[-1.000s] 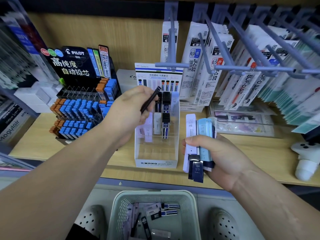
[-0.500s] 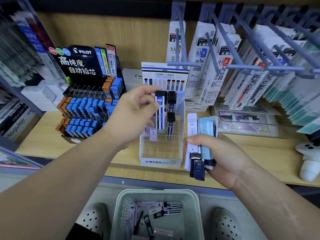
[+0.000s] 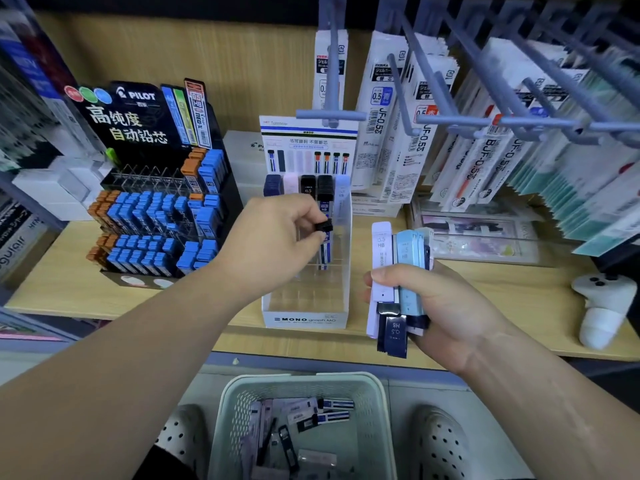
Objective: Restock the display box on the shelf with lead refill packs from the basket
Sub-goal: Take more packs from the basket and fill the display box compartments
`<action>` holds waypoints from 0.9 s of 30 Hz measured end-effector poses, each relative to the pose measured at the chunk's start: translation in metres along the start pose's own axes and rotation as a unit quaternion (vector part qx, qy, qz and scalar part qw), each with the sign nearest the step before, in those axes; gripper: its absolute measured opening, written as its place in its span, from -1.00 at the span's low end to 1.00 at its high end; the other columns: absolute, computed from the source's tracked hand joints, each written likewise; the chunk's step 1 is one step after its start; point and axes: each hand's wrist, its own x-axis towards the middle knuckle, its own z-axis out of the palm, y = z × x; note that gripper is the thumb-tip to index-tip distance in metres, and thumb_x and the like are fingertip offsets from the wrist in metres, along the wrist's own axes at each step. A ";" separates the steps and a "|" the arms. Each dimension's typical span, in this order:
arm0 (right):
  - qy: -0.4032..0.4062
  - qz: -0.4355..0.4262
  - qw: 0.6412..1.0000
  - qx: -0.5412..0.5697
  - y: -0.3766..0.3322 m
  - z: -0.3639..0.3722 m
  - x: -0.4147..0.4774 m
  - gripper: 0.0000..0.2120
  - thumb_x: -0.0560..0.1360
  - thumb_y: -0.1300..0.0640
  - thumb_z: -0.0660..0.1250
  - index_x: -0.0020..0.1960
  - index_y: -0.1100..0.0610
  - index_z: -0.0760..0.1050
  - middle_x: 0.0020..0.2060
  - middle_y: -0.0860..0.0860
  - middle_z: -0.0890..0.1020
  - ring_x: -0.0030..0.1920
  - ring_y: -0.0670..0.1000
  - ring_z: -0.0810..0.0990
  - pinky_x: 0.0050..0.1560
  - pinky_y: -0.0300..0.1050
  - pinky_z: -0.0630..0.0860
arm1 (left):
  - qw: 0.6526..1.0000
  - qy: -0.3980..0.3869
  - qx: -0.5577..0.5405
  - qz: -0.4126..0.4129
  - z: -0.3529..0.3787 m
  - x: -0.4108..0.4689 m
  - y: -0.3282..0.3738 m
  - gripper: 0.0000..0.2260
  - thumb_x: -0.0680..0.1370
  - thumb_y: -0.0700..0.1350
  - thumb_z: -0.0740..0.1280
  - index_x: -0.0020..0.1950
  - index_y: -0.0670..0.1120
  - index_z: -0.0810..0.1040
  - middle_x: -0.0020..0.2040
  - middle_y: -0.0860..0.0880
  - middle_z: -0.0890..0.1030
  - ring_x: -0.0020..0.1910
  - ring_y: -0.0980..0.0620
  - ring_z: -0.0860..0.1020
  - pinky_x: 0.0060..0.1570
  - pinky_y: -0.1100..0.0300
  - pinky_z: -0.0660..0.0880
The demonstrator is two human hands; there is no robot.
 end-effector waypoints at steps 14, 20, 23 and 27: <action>-0.026 0.003 1.000 -0.002 0.000 -0.002 -0.003 -0.76 0.32 0.30 0.52 -0.05 0.12 0.61 -0.21 0.11 0.62 -0.35 0.03 0.61 -0.30 -0.08 0.58 | 0.980 0.007 0.179 0.092 0.013 0.003 -0.003 -0.84 0.37 -0.14 0.50 -0.06 -0.03 0.64 -0.19 0.05 0.56 -0.19 -0.05 0.58 -0.25 -0.04 0.57; -0.059 0.005 0.998 -0.019 0.005 0.007 -0.002 -0.80 0.30 0.28 0.52 -0.12 0.07 0.65 -0.23 0.08 0.61 -0.29 0.05 0.58 -0.28 -0.10 0.55 | 0.957 -0.054 -0.215 -0.189 0.004 -0.009 0.037 -0.89 0.57 -0.09 0.37 -0.09 0.03 0.69 -0.31 0.04 0.64 -0.44 0.13 0.50 -0.37 0.19 0.46; -0.084 0.001 0.996 -0.036 0.008 0.016 -0.002 -0.81 0.26 0.23 0.51 -0.15 0.03 0.67 -0.21 0.08 0.63 -0.26 0.05 0.58 -0.27 -0.13 0.51 | 0.920 -0.134 -0.264 -0.257 0.012 -0.024 0.042 -0.82 0.55 -0.06 0.41 -0.06 -0.19 0.62 -0.47 0.05 0.47 -0.51 0.10 0.38 -0.49 0.28 0.34; -0.101 0.013 0.994 -0.028 0.011 0.024 0.000 -0.85 0.41 0.31 0.44 -0.19 0.07 0.67 -0.25 0.06 0.67 -0.31 -0.01 0.62 -0.31 -0.17 0.51 | 0.875 -0.109 -0.354 -0.312 0.012 -0.031 0.035 -0.85 0.54 -0.15 0.42 -0.10 -0.23 0.57 -0.45 -0.04 0.48 -0.51 0.07 0.44 -0.50 0.24 0.40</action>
